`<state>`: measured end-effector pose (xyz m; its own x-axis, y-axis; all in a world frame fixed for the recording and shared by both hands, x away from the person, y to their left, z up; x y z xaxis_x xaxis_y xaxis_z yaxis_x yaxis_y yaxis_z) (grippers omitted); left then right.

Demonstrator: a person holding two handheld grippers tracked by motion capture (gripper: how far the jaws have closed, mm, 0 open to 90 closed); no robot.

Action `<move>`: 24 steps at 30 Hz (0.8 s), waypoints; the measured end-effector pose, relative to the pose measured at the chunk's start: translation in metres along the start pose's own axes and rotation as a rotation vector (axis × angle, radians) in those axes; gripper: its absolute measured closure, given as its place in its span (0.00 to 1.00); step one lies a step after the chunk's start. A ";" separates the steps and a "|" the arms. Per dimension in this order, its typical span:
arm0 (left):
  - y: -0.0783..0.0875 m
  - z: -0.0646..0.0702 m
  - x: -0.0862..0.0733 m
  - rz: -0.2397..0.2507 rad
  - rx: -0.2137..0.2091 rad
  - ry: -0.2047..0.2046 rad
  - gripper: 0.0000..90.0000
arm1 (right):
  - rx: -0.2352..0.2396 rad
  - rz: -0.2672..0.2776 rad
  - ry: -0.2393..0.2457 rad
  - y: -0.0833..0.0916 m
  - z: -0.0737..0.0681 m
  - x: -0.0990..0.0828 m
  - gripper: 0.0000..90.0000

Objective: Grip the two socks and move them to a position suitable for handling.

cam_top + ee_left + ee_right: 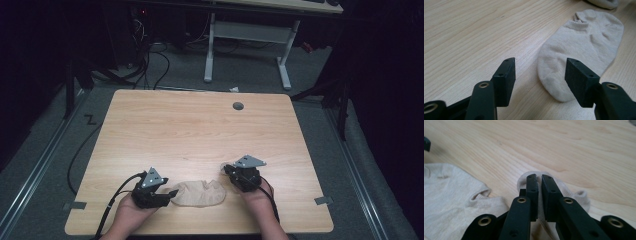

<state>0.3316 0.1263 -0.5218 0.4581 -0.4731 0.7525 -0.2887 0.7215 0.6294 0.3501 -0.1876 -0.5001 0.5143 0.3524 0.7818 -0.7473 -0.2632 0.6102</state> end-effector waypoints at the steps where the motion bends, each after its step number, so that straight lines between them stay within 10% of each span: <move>1: 0.000 0.000 0.000 0.000 0.000 -0.001 0.47 | -0.008 0.011 -0.012 0.004 0.003 0.000 0.94; 24: 0.002 -0.001 0.000 0.001 0.005 -0.003 0.47 | -0.095 0.017 -0.198 0.035 0.069 -0.036 0.91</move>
<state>0.3314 0.1285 -0.5205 0.4552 -0.4741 0.7537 -0.2929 0.7196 0.6296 0.3345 -0.2711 -0.4983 0.5667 0.1631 0.8076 -0.7880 -0.1787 0.5891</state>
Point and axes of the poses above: each handheld gripper's, and its own axes: y roughly backward along the jaws, x roughly out of its top, z roughly to its right, the point moved 1 cm from there along -y, roughly forward along the jaws, and after that the axes turned 11 degrees about -x, right-handed, at the moved point
